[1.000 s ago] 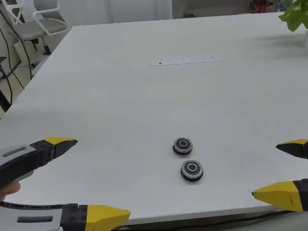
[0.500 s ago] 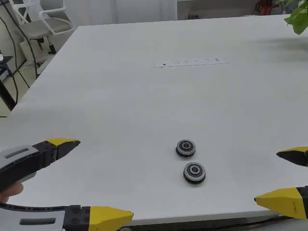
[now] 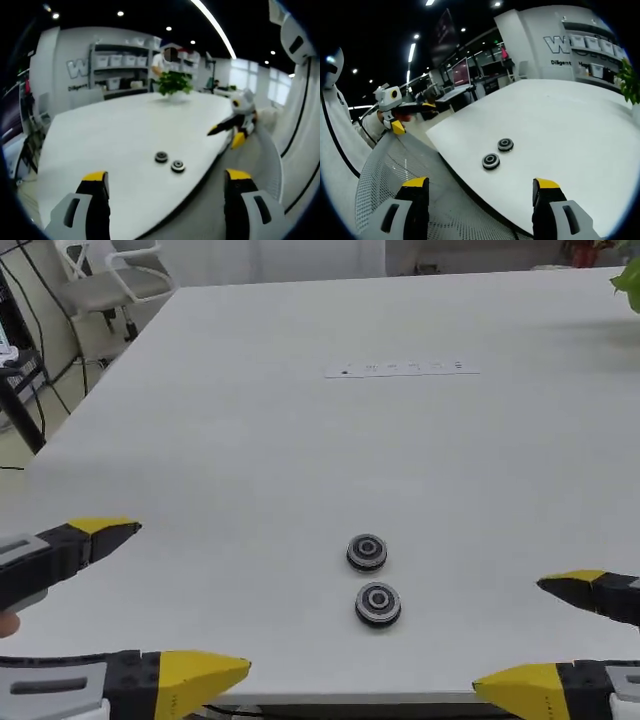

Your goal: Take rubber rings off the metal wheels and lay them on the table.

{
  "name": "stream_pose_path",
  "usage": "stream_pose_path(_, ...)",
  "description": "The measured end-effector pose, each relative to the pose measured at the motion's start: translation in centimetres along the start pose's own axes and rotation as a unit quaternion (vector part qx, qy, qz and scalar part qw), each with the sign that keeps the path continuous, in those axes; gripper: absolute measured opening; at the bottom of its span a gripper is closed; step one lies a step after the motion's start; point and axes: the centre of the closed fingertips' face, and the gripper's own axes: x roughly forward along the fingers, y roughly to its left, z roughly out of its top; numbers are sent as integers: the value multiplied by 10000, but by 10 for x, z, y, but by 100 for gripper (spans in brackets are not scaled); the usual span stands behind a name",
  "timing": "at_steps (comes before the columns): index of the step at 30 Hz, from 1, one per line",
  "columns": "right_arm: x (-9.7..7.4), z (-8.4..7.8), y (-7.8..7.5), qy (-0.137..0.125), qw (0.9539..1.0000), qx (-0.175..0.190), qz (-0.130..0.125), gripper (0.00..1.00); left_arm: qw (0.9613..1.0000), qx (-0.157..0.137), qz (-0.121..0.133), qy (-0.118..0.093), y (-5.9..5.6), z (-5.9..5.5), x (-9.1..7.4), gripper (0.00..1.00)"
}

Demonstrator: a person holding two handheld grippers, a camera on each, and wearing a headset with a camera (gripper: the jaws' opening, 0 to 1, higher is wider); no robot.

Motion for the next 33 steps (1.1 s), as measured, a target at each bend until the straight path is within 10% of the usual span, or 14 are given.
stream_pose_path(18,0,0,7,-38,9994,72,322,81,9983,-133,568,87,-20,-3,1,97)
stream_pose_path(33,1,-3,1,146,9998,-26,148,90,9997,133,182,105,7,4,4,96)
